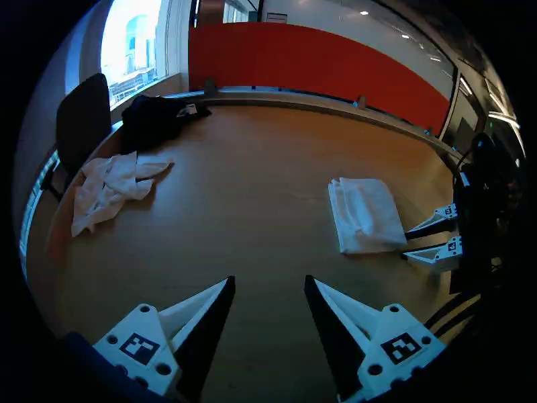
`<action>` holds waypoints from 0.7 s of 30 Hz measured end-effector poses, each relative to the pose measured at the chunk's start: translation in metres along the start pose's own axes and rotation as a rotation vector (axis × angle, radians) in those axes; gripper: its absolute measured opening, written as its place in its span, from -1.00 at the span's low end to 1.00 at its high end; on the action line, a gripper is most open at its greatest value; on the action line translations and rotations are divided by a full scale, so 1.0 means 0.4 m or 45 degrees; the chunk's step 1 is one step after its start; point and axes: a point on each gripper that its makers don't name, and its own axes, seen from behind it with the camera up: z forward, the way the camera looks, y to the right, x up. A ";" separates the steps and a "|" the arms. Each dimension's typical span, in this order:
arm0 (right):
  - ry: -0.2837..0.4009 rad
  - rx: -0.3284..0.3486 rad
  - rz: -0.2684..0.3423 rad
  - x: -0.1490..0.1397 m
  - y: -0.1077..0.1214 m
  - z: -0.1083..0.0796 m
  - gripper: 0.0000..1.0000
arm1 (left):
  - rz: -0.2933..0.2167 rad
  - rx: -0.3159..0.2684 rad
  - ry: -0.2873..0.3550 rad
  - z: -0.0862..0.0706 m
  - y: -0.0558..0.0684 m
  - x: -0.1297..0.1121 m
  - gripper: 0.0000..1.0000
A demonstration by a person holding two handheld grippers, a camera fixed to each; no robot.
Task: Fold towel
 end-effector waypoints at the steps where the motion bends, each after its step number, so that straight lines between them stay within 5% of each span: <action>1: 0.000 -0.001 0.005 0.000 0.001 0.000 0.07 | 0.000 0.000 0.000 0.000 0.000 0.000 0.52; 11: -0.007 -0.002 0.024 -0.006 0.005 -0.002 -0.73 | 0.002 0.000 -0.001 -0.005 -0.004 -0.004 0.51; 21: 0.014 -0.006 0.037 0.004 0.000 -0.009 -0.78 | 0.002 0.001 0.002 -0.008 -0.003 -0.006 0.51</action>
